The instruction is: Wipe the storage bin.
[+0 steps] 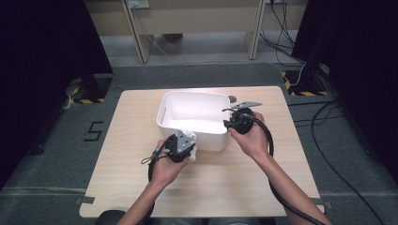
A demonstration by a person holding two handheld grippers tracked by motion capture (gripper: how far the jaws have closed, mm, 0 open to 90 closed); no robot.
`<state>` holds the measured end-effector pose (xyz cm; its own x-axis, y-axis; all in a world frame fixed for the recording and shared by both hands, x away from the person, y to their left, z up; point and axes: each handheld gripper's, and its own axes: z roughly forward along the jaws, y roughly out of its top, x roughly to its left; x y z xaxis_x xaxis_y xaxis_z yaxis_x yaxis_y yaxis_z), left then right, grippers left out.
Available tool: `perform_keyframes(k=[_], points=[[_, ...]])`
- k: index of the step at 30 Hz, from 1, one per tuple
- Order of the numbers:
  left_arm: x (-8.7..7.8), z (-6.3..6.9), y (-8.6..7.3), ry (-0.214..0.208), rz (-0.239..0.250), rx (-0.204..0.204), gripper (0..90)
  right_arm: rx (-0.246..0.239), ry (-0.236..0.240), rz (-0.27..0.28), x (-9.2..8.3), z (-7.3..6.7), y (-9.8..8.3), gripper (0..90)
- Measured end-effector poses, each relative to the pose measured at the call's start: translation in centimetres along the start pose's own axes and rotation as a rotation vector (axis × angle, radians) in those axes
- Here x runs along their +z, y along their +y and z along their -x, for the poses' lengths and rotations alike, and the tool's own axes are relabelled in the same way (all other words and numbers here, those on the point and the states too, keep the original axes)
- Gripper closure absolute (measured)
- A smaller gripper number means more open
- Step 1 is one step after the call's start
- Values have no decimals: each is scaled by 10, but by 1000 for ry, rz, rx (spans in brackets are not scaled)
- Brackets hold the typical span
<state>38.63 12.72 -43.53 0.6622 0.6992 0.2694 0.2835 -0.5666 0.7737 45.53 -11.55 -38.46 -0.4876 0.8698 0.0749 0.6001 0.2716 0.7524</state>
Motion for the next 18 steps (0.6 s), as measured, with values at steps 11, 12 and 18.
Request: perform_keyframes(k=[11,12,18], points=[[6,4,-3,-2,-16,23,750,0,1,0,0,0,0,697],[6,5,-4,-3,-16,22,750,1,1,0,0,0,0,697],[10,6,-6,-7,-22,25,750,1,1,1,0,0,0,696]])
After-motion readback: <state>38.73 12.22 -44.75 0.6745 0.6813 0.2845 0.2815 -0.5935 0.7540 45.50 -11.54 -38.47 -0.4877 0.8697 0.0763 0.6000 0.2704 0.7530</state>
